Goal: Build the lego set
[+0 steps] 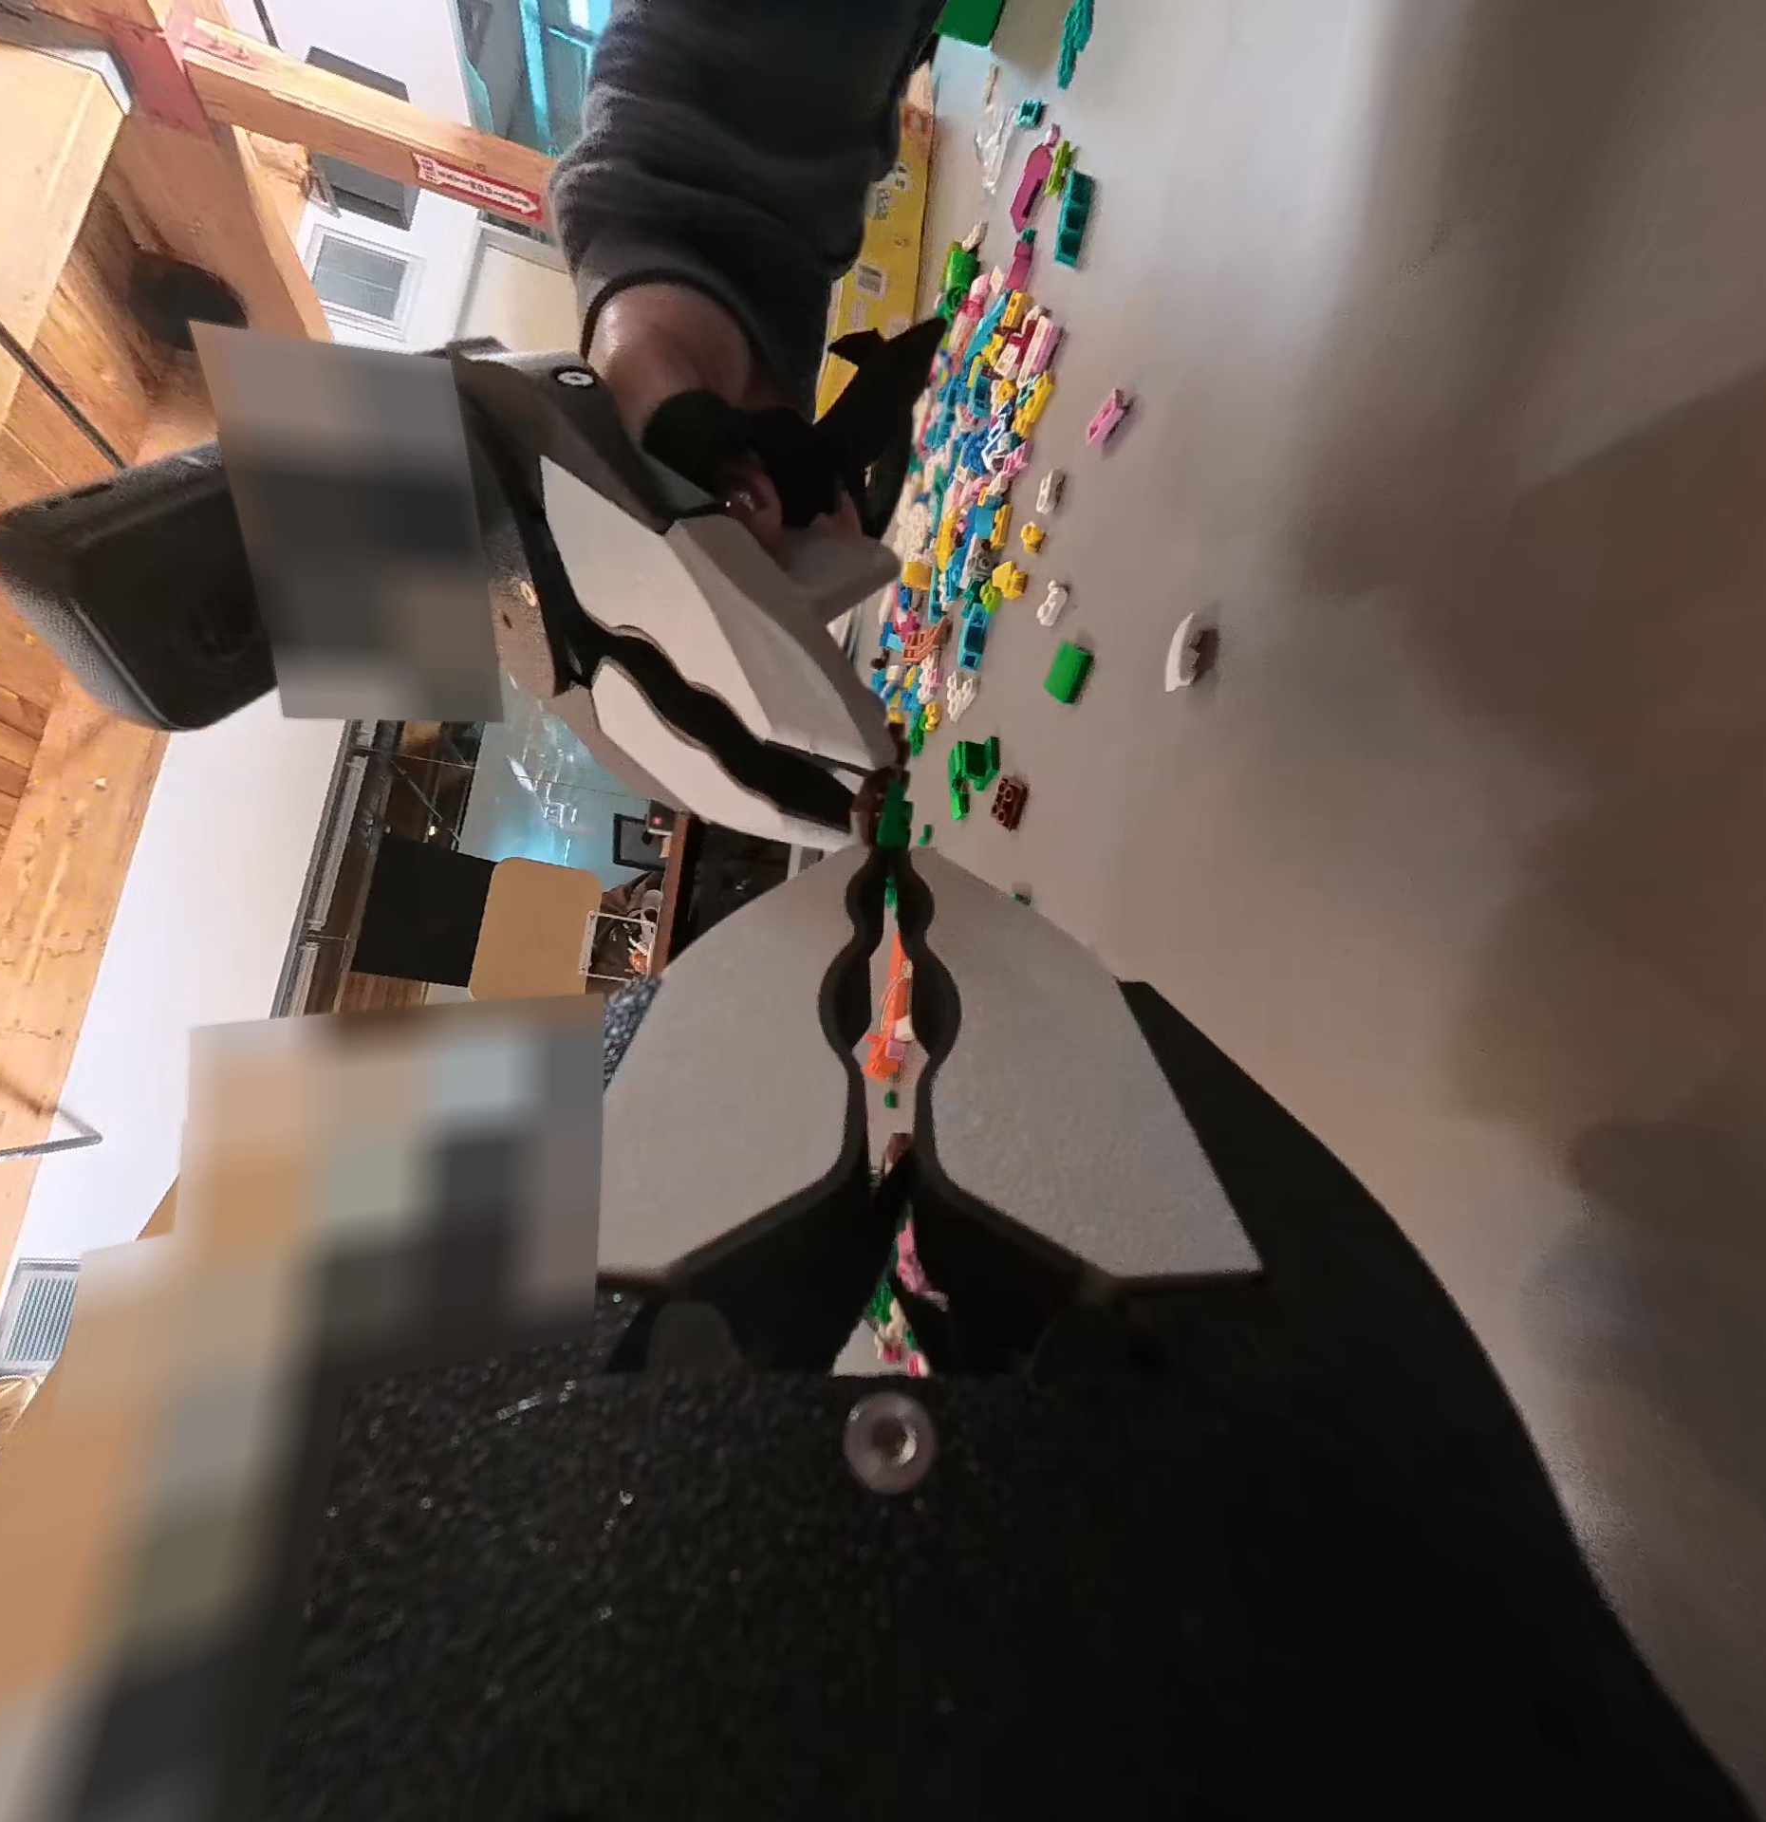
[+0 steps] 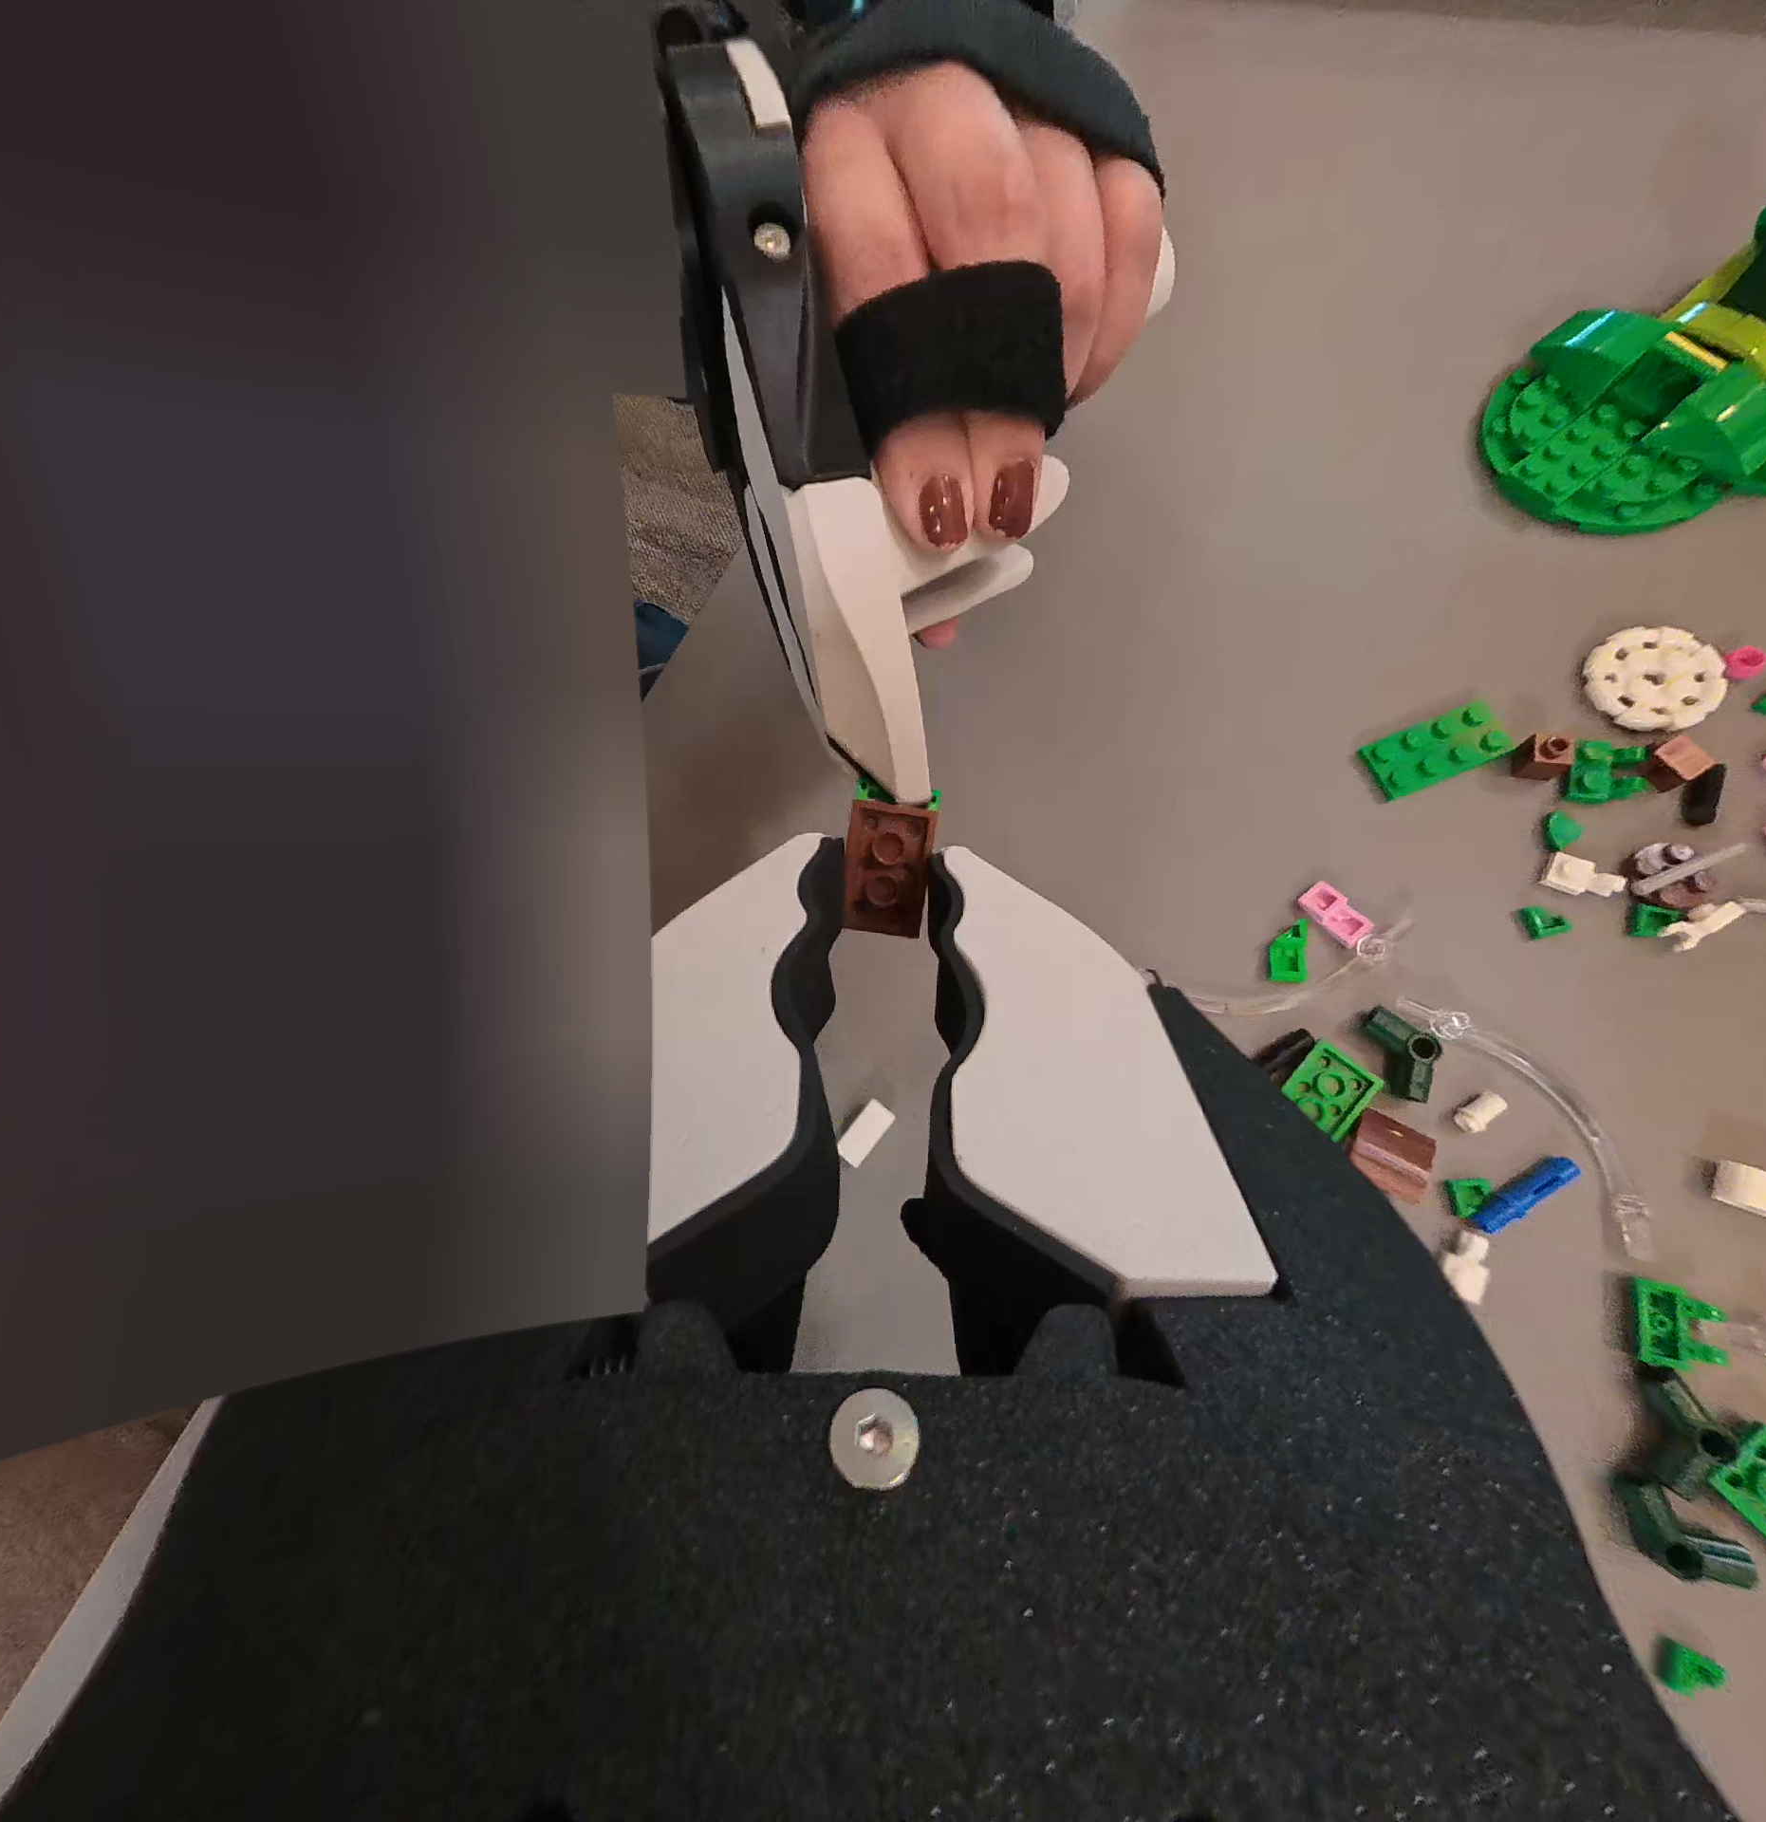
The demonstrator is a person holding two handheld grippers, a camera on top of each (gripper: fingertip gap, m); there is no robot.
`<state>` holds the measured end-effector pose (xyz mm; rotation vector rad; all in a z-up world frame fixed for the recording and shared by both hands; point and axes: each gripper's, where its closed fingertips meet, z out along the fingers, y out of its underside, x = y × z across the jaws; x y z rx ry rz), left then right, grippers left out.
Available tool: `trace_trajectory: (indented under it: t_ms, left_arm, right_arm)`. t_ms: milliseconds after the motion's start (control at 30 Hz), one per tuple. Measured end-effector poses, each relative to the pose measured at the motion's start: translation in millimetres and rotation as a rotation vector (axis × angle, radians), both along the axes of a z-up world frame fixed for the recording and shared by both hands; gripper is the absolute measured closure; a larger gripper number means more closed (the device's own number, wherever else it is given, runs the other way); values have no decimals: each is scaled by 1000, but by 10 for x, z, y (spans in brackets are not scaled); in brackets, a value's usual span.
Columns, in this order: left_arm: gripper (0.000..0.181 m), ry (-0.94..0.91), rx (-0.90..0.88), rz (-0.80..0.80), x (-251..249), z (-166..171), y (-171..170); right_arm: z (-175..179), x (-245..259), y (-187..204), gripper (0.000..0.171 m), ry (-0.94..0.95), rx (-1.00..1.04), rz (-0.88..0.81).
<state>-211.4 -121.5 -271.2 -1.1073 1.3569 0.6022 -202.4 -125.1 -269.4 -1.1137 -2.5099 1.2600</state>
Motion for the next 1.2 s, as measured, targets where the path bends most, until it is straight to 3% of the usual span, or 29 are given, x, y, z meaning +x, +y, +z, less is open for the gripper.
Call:
trace_trajectory:
  t_ms: [600,1200]
  left_arm:
    - [179,244,-247,-83,47,-522,-52]
    - [179,326,-344,-68,63,-587,-100]
  right_arm:
    - [-597,31,-17,156,-11,40,-28]
    - [-640,29,-20,156,-76,265,31]
